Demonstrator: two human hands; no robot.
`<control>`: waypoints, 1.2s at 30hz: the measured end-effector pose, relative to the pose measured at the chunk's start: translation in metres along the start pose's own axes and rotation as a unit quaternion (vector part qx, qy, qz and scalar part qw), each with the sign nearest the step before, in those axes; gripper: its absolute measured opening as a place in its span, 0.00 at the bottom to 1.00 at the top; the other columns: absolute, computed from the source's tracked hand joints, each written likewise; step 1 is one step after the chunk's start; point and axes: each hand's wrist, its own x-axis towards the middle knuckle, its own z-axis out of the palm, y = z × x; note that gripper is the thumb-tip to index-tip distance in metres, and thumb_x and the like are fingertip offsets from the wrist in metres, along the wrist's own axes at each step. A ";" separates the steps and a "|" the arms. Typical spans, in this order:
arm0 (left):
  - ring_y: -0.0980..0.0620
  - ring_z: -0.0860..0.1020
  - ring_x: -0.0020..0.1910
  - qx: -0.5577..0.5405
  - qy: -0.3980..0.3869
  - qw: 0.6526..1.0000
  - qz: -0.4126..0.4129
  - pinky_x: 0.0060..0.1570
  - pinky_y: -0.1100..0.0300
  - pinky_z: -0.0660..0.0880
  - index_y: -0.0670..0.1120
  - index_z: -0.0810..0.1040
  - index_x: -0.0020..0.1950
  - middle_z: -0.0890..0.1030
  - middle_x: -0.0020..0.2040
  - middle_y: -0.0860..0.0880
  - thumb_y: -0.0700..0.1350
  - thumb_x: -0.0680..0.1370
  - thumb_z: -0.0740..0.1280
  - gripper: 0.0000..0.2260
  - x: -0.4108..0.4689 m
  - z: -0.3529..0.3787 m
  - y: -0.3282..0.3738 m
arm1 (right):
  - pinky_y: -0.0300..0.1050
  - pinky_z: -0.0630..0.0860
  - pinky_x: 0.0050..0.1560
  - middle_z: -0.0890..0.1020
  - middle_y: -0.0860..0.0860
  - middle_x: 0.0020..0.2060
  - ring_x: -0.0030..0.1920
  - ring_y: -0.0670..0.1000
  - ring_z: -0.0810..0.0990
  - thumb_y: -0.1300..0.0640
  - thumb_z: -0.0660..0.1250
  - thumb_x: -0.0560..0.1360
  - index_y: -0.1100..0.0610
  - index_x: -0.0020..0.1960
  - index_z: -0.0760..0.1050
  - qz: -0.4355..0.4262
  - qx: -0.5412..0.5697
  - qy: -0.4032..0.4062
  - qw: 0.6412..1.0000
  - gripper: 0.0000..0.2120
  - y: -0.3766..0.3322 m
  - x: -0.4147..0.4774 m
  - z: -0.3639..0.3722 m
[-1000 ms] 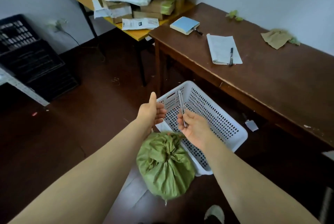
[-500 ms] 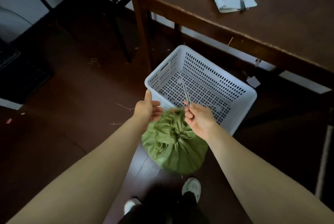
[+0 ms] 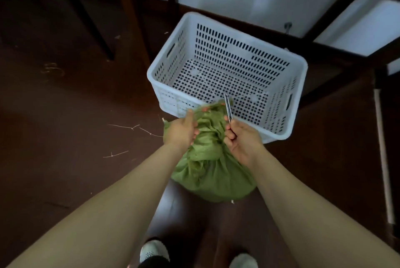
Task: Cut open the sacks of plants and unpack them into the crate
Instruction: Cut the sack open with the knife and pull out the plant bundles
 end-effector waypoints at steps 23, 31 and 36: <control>0.46 0.54 0.76 0.251 0.121 0.885 0.373 0.72 0.50 0.58 0.55 0.58 0.76 0.52 0.78 0.48 0.57 0.75 0.66 0.32 0.142 0.129 -0.136 | 0.33 0.59 0.18 0.69 0.52 0.31 0.20 0.42 0.63 0.64 0.57 0.81 0.65 0.48 0.73 -0.273 0.040 -0.091 0.957 0.08 0.080 0.142 -0.134; 0.42 0.48 0.77 0.335 0.363 0.710 0.502 0.70 0.45 0.48 0.52 0.66 0.73 0.51 0.78 0.45 0.37 0.72 0.66 0.30 0.116 0.147 -0.159 | 0.35 0.57 0.17 0.71 0.48 0.26 0.19 0.42 0.62 0.52 0.63 0.79 0.59 0.42 0.76 -0.272 -0.108 0.029 0.956 0.12 0.099 0.129 -0.156; 0.48 0.52 0.77 0.485 0.239 0.676 0.502 0.71 0.43 0.36 0.52 0.70 0.70 0.67 0.74 0.51 0.46 0.76 0.62 0.22 0.120 0.139 -0.170 | 0.37 0.66 0.26 0.84 0.54 0.42 0.27 0.45 0.73 0.54 0.57 0.82 0.57 0.56 0.73 -0.287 -0.171 0.007 0.943 0.09 0.100 0.124 -0.154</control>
